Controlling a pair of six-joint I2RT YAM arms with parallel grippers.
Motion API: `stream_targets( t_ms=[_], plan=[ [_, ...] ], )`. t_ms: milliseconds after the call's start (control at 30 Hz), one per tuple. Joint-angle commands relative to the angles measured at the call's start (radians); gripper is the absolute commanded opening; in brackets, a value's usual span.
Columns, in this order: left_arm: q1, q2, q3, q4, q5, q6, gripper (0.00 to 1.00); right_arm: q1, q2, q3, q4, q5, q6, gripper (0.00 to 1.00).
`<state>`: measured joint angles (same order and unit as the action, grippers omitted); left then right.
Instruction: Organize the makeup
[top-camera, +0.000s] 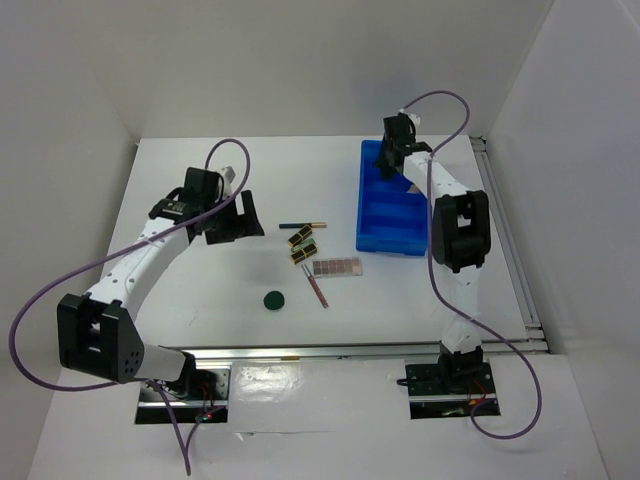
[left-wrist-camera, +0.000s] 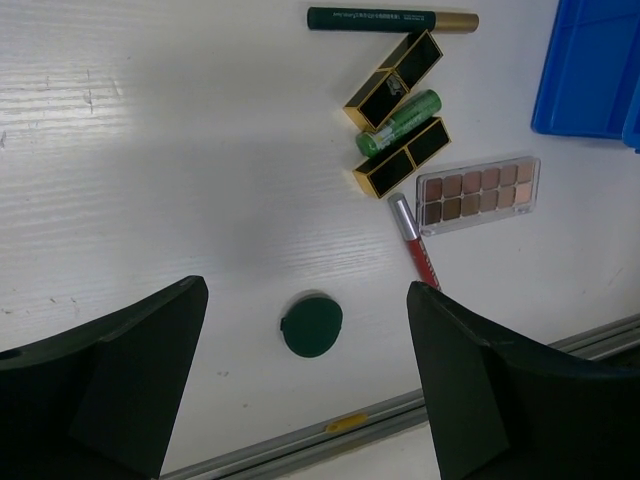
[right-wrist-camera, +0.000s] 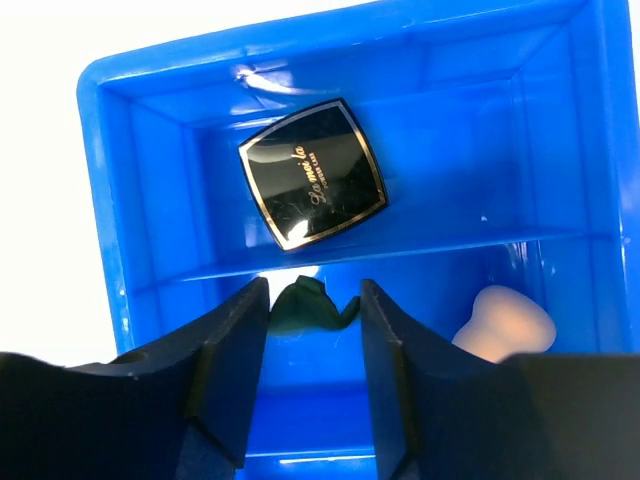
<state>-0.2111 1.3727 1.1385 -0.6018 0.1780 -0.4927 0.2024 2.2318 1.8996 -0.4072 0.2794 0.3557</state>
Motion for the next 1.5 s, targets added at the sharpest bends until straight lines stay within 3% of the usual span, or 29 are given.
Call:
stream_targets(
  t_ms=[0, 133, 333, 367, 400, 500, 533, 600, 667, 733, 867, 933, 1000, 1200, 1467],
  plan=[
    [-0.008, 0.012, 0.043, -0.001, -0.034, 0.019, 0.95, -0.006, -0.06, 0.033, 0.025, -0.009, -0.009, 0.5],
    [-0.008, 0.012, 0.087, -0.021, -0.043, 0.043, 0.95, 0.02, -0.171, 0.003, -0.004, -0.009, -0.018, 0.54],
    [0.01, -0.009, 0.211, -0.056, -0.086, 0.065, 0.96, 0.095, -0.336, -0.204, 0.036, 0.053, -0.055, 0.55],
    [0.01, -0.009, 0.22, -0.056, -0.086, 0.065, 0.96, 0.104, -0.362, -0.233, 0.048, 0.053, -0.055, 0.57],
    [0.01, -0.009, 0.23, -0.065, -0.075, 0.065, 0.96, 0.104, -0.362, -0.255, 0.048, 0.053, -0.055, 0.69],
    [0.01, -0.009, 0.23, -0.056, -0.055, 0.065, 0.96, 0.094, -0.347, -0.264, 0.048, 0.053, -0.055, 0.69],
    [0.01, -0.009, 0.23, -0.056, -0.055, 0.054, 0.96, 0.085, -0.337, -0.264, 0.062, 0.053, -0.055, 0.58],
    [0.01, -0.009, 0.218, -0.056, -0.046, 0.054, 0.96, 0.065, -0.302, -0.249, 0.064, 0.044, -0.037, 0.49],
    [0.01, -0.021, 0.193, -0.056, -0.046, 0.054, 0.96, 0.052, -0.293, -0.226, 0.054, 0.029, -0.027, 0.24],
    [0.01, -0.03, 0.182, -0.056, -0.058, 0.045, 0.96, 0.052, -0.282, -0.226, 0.054, 0.018, -0.027, 0.24],
    [0.01, -0.031, 0.182, -0.056, -0.068, 0.045, 0.96, 0.052, -0.273, -0.226, 0.044, 0.009, -0.027, 0.36],
    [0.01, -0.031, 0.182, -0.056, -0.068, 0.045, 0.96, 0.043, -0.264, -0.24, 0.018, 0.009, -0.027, 0.5],
    [0.01, -0.021, 0.182, -0.047, -0.068, 0.045, 0.96, 0.032, -0.264, -0.266, -0.014, 0.009, -0.006, 0.57],
    [0.01, 0.0, 0.182, -0.038, -0.068, 0.045, 0.96, -0.032, -0.294, -0.387, -0.016, -0.058, 0.005, 0.59],
    [0.01, 0.029, 0.182, -0.038, -0.068, 0.045, 0.96, -0.06, -0.242, -0.387, -0.03, -0.094, -0.014, 0.61]
  ],
)
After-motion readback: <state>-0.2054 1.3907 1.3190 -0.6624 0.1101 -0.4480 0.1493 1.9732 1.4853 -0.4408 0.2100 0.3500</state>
